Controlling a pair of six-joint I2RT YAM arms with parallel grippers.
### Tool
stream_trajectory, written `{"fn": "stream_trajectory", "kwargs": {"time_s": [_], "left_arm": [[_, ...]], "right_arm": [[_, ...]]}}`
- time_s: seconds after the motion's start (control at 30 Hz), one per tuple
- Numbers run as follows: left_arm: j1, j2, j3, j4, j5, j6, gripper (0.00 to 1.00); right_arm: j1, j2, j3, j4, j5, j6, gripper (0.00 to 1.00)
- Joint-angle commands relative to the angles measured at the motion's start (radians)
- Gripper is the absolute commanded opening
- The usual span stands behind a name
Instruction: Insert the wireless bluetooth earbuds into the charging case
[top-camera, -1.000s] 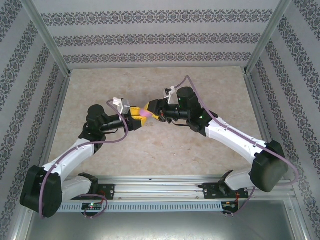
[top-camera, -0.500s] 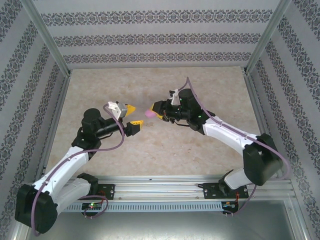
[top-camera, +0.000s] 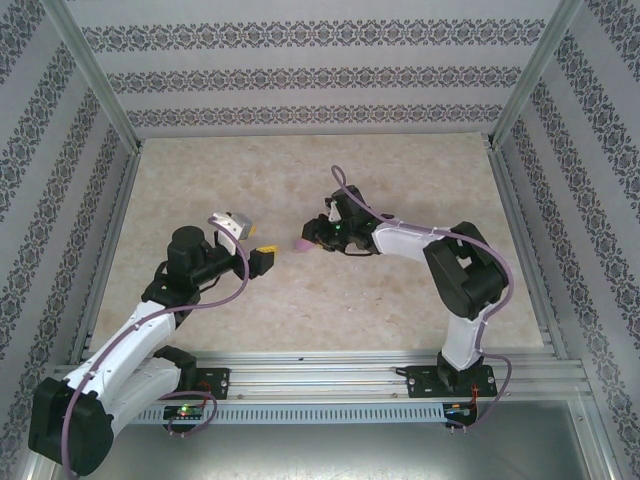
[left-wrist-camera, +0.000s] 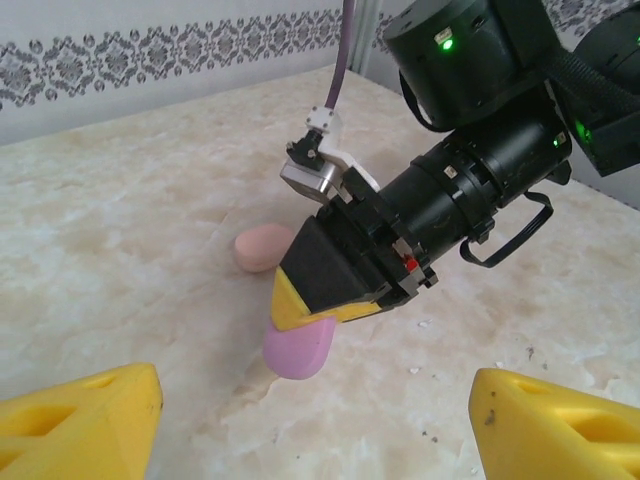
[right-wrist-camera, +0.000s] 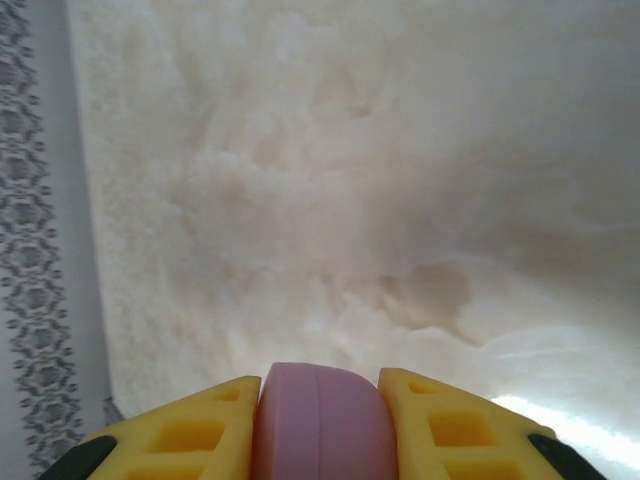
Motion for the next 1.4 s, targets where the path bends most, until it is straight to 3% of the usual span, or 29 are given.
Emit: {"fn": "stream_trajectory", "kwargs": {"time_s": [0.0,0.17,0.3,0.43,0.6,0.67,0.77,0.87,0.93,1.07,1.13,1.17,1.37], "left_arm": [[0.015,-0.004,-0.012,-0.017,-0.03,0.019,0.8],[0.026,0.026,-0.006,0.002,-0.027,0.012,0.8],[0.041,0.038,0.004,0.004,-0.041,0.01,0.8],[0.06,0.044,0.016,-0.007,-0.031,0.025,0.8],[0.075,0.037,0.023,-0.051,-0.094,0.045,0.92],[0.083,0.027,0.018,-0.061,-0.138,0.052,1.0],[0.108,0.022,0.018,-0.077,-0.187,0.055,1.0],[0.143,0.051,0.046,-0.123,-0.121,0.078,1.0],[0.154,0.076,0.061,-0.143,-0.16,0.074,1.0],[0.182,0.089,-0.011,-0.033,-0.374,0.017,1.0],[0.206,0.098,-0.05,0.038,-0.436,0.002,1.0],[0.215,0.109,-0.069,0.075,-0.445,0.021,1.0],[0.221,0.205,-0.115,0.188,-0.594,0.083,1.0]], "right_arm": [[-0.018,0.049,-0.03,0.048,0.008,-0.022,0.1],[-0.024,0.074,-0.068,0.048,0.023,-0.033,0.16],[-0.025,0.025,-0.087,-0.03,0.064,-0.055,0.34],[-0.026,-0.06,-0.075,-0.17,0.148,-0.12,0.46],[-0.041,-0.194,-0.076,-0.305,0.239,-0.207,0.58],[-0.049,-0.242,-0.075,-0.351,0.265,-0.239,0.61],[-0.063,-0.321,-0.077,-0.423,0.329,-0.303,0.62],[-0.083,-0.417,-0.095,-0.472,0.431,-0.388,0.65],[-0.109,-0.484,-0.125,-0.472,0.486,-0.438,0.68],[-0.186,-0.615,-0.213,-0.423,0.622,-0.505,0.77],[-0.236,-0.676,-0.272,-0.377,0.678,-0.522,0.86],[-0.263,-0.705,-0.307,-0.347,0.703,-0.529,0.96],[-0.378,-0.826,-0.541,-0.066,0.785,-0.664,0.98]]}}
